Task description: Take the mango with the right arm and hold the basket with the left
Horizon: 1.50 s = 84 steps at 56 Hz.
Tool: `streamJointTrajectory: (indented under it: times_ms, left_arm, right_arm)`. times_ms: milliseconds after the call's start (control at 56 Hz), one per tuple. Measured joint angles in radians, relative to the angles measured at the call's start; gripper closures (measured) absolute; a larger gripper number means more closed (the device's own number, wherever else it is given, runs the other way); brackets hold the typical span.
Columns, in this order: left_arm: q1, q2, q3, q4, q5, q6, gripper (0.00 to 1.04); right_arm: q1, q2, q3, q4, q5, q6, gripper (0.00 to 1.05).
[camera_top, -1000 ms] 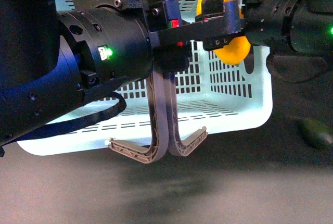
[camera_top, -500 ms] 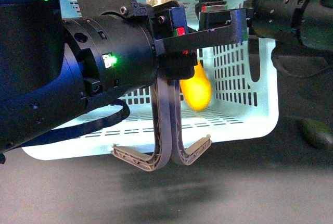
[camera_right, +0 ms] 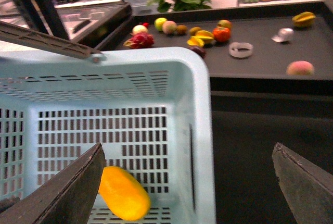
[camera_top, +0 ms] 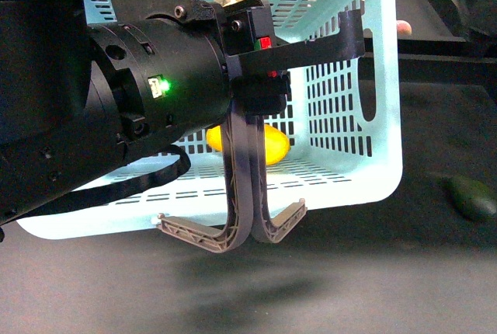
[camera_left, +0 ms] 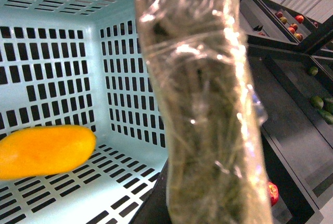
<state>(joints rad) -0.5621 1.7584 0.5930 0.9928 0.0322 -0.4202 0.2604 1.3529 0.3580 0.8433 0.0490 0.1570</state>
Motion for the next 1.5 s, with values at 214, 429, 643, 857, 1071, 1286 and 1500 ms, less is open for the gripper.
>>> streamJointTrajectory:
  times_ms: [214,429,643,857,1071,1286,1500]
  left_arm:
    - [-0.001,0.0,0.0,0.0,0.004,-0.001,1.0]
    - [-0.001,0.0,0.0,0.0,0.004,-0.001,1.0]
    - [-0.001,0.0,0.0,0.0,0.003,0.0,1.0]
    - [-0.001,0.0,0.0,0.0,0.003,0.0,1.0]
    - [-0.001,-0.001,0.0,0.0,0.003,0.001,1.0]
    - [-0.001,-0.001,0.0,0.0,0.003,-0.002,1.0]
    - [-0.001,-0.001,0.0,0.0,0.004,-0.003,1.0]
  right_arm:
    - [-0.007,-0.302,-0.173,-0.171,0.092,0.031,0.08]
    - [0.005,-0.65,-0.23,-0.433,0.16,0.068,0.08]
    - [0.005,-0.652,-0.23,-0.438,0.159,0.076,0.08]
    - [-0.006,-0.643,-0.288,-0.253,0.191,-0.035,0.23]
    - [-0.087,-0.737,-0.352,-0.247,0.117,-0.137,0.62]
    - [-0.141,-0.869,-0.353,-0.364,0.064,-0.15,0.96]
    - [-0.256,-0.98,-0.353,-0.469,-0.044,-0.154,1.03]
